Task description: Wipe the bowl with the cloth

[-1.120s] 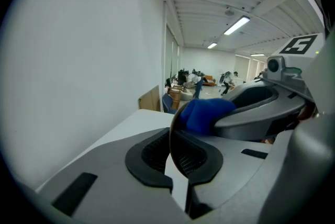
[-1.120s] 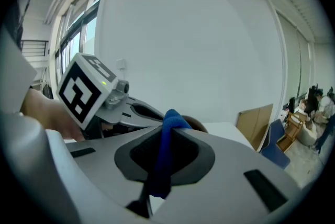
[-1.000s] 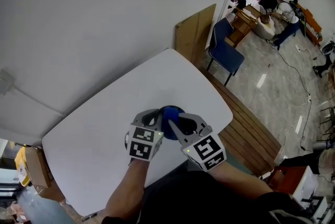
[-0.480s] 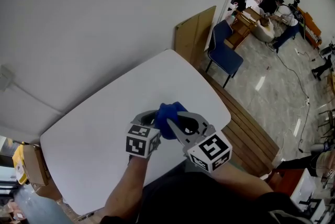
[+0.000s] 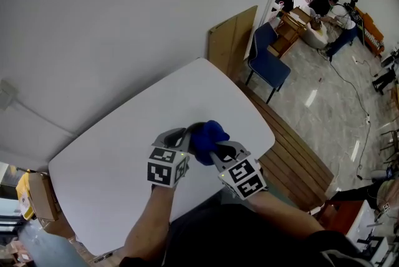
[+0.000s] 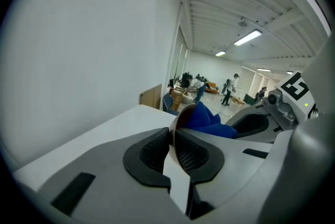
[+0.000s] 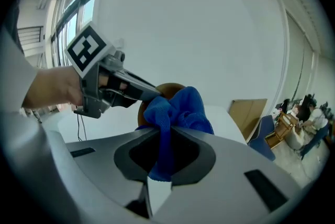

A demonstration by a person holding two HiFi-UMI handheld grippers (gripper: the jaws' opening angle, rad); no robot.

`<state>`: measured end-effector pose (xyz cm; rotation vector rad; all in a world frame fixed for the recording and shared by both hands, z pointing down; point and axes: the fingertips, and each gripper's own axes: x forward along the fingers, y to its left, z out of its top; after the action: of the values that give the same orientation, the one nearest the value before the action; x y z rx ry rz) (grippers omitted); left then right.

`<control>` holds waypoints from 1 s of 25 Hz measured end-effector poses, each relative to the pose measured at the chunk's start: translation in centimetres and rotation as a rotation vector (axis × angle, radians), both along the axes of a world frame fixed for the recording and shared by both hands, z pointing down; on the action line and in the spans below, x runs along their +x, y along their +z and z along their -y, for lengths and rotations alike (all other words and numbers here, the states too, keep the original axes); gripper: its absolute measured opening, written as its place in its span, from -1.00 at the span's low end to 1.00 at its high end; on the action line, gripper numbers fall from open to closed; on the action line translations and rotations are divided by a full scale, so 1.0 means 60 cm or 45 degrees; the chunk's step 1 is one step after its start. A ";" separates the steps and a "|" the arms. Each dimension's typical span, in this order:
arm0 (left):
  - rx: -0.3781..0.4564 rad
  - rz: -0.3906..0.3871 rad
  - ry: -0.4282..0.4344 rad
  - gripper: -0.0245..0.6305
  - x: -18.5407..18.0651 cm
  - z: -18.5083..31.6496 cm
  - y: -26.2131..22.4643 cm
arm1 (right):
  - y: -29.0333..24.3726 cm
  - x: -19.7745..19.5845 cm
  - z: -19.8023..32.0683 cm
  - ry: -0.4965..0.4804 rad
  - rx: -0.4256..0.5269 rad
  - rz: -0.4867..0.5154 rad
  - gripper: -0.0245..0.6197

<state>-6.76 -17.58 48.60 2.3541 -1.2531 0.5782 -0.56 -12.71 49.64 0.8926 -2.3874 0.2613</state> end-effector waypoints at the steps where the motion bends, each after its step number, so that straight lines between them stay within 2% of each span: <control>1: 0.000 0.006 0.002 -0.81 0.003 -0.002 0.003 | 0.003 0.004 0.002 0.002 0.007 -0.024 -0.81; 4: 0.005 0.028 0.016 -0.81 0.009 -0.009 0.008 | -0.003 0.015 0.012 0.023 0.023 -0.037 -0.81; 9: 0.065 0.135 0.098 -0.81 0.034 -0.020 0.005 | -0.027 0.031 0.039 0.073 0.074 -0.023 -0.81; 14: 0.106 0.177 0.152 -0.81 0.055 -0.027 -0.001 | -0.046 0.002 0.050 0.046 0.107 -0.011 -0.81; 20: 0.167 0.163 0.071 -0.84 0.041 -0.016 -0.021 | -0.038 -0.039 0.036 -0.052 0.089 -0.045 -0.81; 25: 0.203 0.120 0.024 -0.85 0.035 -0.004 -0.041 | -0.018 -0.079 -0.007 -0.174 0.047 -0.048 -0.81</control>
<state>-4.65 -17.34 46.12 2.4976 -1.3655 0.6229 -5.31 -12.27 48.58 0.7405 -2.4126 0.1463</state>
